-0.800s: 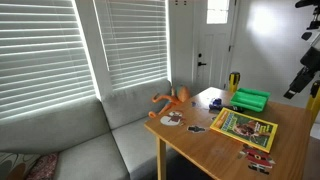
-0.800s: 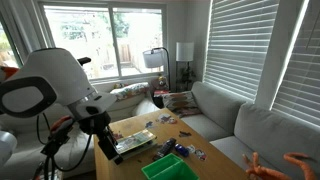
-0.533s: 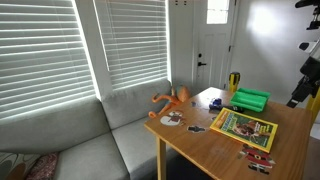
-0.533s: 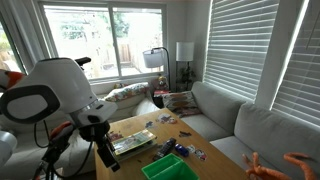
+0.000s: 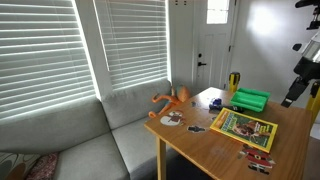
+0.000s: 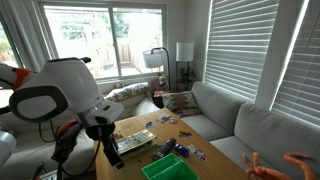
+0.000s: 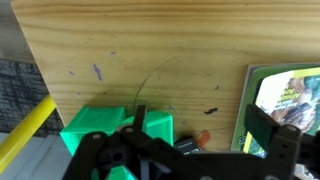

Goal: Open the book

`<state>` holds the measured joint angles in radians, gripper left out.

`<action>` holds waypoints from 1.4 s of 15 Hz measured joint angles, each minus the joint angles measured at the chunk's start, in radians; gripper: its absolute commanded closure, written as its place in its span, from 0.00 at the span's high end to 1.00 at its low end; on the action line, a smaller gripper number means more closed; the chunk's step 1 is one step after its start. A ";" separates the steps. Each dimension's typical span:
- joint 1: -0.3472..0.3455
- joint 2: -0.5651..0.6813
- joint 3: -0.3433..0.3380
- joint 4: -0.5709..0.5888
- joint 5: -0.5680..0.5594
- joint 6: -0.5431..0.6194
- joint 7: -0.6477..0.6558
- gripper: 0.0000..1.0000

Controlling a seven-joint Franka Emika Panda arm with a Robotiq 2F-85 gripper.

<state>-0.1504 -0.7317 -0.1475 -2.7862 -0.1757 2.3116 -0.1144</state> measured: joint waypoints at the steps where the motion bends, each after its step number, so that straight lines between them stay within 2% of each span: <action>1: 0.016 0.023 -0.014 0.009 0.028 0.000 -0.008 1.00; 6: 0.077 0.143 -0.085 0.045 0.157 -0.002 -0.082 1.00; 13: 0.179 0.248 -0.203 0.098 0.425 -0.019 -0.328 1.00; 21: 0.216 0.368 -0.232 0.188 0.665 -0.142 -0.461 1.00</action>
<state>0.0660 -0.3639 -0.3796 -2.5979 0.4897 2.1697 -0.5754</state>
